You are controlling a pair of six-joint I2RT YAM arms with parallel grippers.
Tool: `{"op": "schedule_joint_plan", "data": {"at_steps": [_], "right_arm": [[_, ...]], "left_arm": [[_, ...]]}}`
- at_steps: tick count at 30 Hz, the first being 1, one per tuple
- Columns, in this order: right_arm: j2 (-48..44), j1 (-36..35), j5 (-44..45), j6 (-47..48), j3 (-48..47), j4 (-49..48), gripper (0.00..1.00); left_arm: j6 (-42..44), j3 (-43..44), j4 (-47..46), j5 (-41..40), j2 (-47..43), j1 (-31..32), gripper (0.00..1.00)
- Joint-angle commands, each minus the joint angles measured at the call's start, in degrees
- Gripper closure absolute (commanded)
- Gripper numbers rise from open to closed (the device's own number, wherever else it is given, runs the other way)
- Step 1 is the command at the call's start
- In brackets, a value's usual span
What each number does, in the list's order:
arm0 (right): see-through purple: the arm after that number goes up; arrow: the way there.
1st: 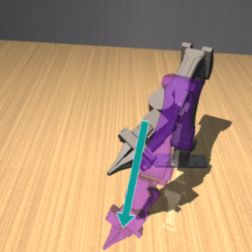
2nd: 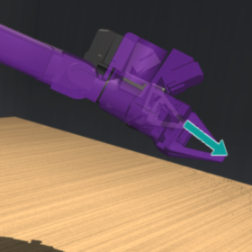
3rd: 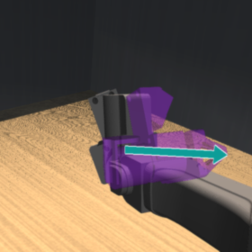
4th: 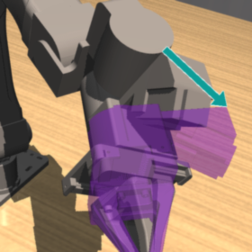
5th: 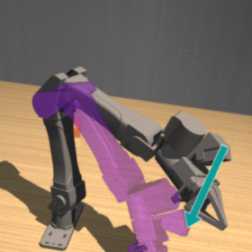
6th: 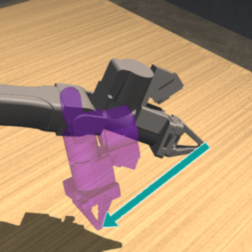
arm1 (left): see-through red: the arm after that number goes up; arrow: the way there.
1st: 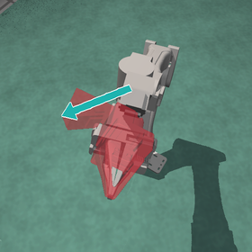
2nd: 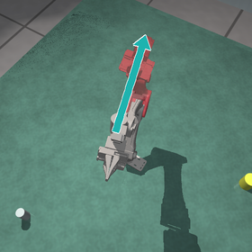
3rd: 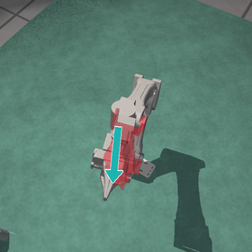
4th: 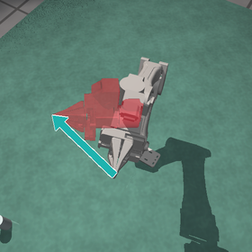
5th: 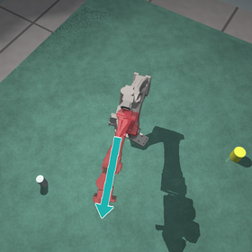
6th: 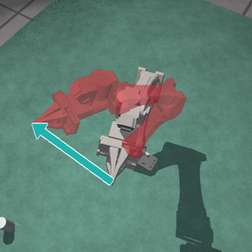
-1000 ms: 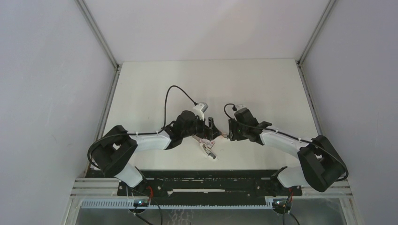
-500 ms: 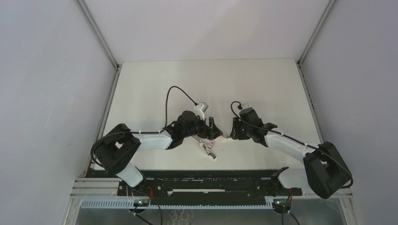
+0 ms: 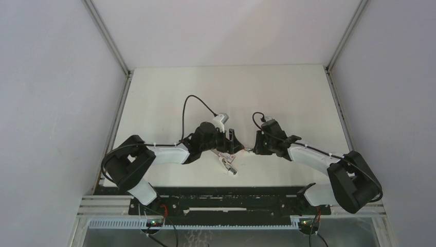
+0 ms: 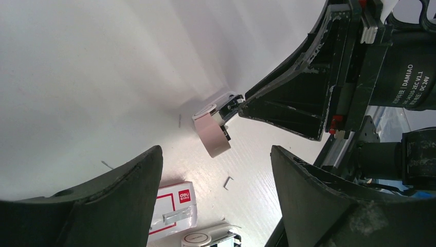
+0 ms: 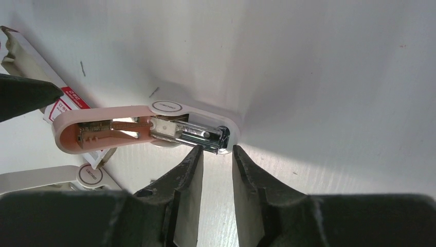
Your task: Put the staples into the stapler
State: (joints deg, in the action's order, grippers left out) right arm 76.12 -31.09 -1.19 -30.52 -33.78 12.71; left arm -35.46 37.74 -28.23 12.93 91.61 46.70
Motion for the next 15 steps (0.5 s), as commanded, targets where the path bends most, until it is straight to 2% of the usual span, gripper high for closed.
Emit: {"op": "schedule_joint_plan", "data": {"at_steps": [1, 6, 15], "right_arm": [[-0.54, 0.64, -0.28, -1.24, -0.06, -2.6, 0.74], [-1.19, 1.41, -0.42, -1.27, -0.06, -2.83, 0.74], [0.73, 1.82, -1.22, -1.16, -0.1, -4.27, 0.82]], "left_arm": [[-0.48, 1.7, -2.45, 1.35, 0.36, 0.46, 0.19], [-0.48, 2.2, -2.45, 1.66, 0.71, 0.74, 0.2], [-0.27, 3.64, -1.46, 1.96, 1.29, 1.81, 0.21]]}}
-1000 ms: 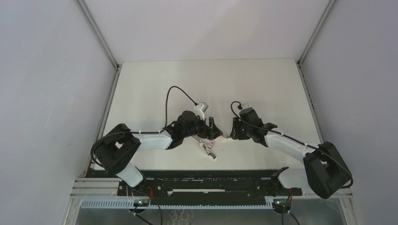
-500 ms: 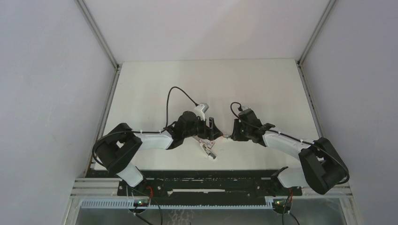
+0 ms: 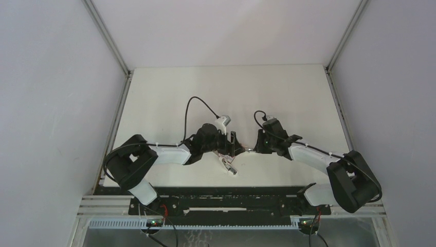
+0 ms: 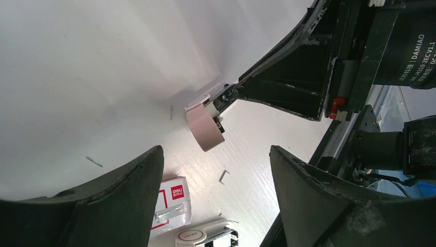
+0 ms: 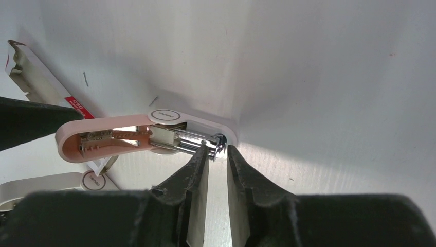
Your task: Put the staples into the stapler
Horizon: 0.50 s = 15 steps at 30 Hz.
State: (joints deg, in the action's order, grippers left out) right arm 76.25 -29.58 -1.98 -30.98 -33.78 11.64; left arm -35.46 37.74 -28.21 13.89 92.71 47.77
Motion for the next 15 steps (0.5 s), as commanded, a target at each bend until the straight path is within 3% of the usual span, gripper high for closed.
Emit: {"op": "schedule_joint_plan", "data": {"at_steps": [1, 9, 15], "right_arm": [[0.77, 0.27, -0.48, -0.68, -0.06, -3.37, 0.82], [2.01, 0.22, -0.21, -0.19, -0.06, -3.38, 0.96], [2.37, 0.14, -0.13, -0.04, -0.07, -3.38, 1.0]], "left_arm": [[-0.23, 3.74, -1.37, 0.98, 0.15, 0.87, 0.21], [0.84, 4.96, 0.28, 0.4, -0.54, 1.95, 0.22], [1.36, 6.74, 1.35, 0.5, 0.09, 2.79, 0.22]]}}
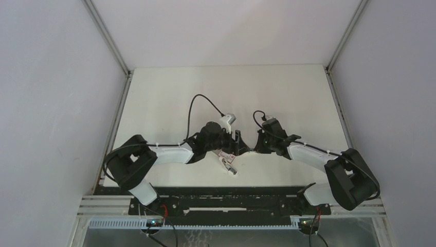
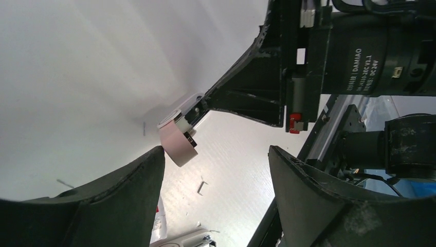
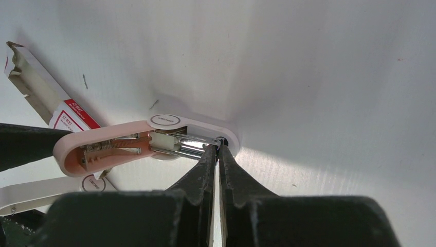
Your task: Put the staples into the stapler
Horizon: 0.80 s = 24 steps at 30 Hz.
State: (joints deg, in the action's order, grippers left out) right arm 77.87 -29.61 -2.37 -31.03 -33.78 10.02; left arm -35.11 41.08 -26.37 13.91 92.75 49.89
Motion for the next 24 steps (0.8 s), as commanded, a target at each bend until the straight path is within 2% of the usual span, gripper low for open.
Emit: {"op": "schedule_joint_plan", "data": {"at_steps": [1, 17, 24], "right_arm": [[0.71, 0.15, 0.33, 0.08, -0.08, -1.76, 1.0], [0.91, 0.07, -1.48, 0.23, -0.06, -2.87, 1.0], [0.72, 0.4, -4.52, 1.88, -0.06, -3.43, 1.0]], "left_arm": [[1.06, 3.57, -0.45, 0.47, 0.06, 0.92, 0.23], [1.74, 7.78, -1.88, 1.75, 5.38, 3.46, 0.23], [5.81, 5.25, -4.31, 1.47, 2.72, 3.4, 0.22]]}}
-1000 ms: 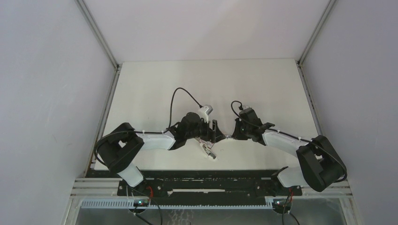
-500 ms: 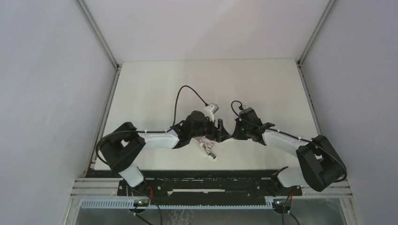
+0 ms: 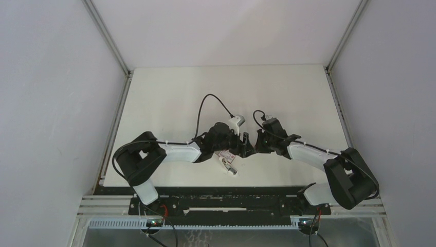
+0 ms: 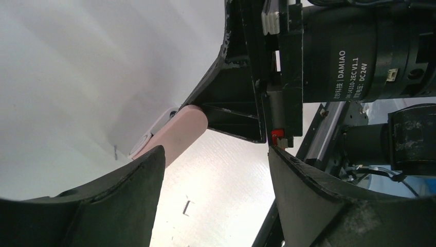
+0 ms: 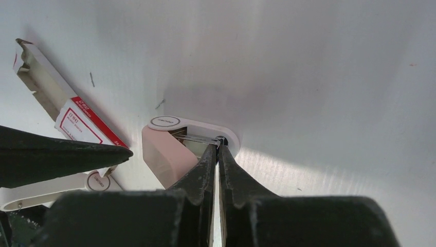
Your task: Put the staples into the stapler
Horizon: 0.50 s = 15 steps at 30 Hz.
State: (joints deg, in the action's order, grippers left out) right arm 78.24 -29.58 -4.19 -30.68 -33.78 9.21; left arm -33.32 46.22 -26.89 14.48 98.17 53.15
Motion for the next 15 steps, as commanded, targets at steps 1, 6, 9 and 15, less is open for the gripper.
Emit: {"op": "schedule_joint_plan", "data": {"at_steps": [1, 6, 9, 15], "right_arm": [[0.3, 0.52, -3.2, 1.91, -0.08, -2.61, 1.0], [-0.7, 1.09, -6.69, 4.49, -0.06, -1.93, 1.0], [-1.3, 1.81, -10.36, 6.11, -0.06, -1.76, 1.0], [-1.66, 2.64, -12.23, 7.55, -0.06, -0.88, 1.0]], "left_arm": [[5.03, -0.33, -3.74, 0.86, -3.3, 0.12, 0.22], [15.53, -4.38, -3.13, -3.09, -7.15, 0.03, 0.2], [22.57, -6.8, -4.02, -4.08, -6.97, 0.11, 0.19], [27.65, -8.05, -8.55, -1.8, -3.82, 1.64, 0.19]]}}
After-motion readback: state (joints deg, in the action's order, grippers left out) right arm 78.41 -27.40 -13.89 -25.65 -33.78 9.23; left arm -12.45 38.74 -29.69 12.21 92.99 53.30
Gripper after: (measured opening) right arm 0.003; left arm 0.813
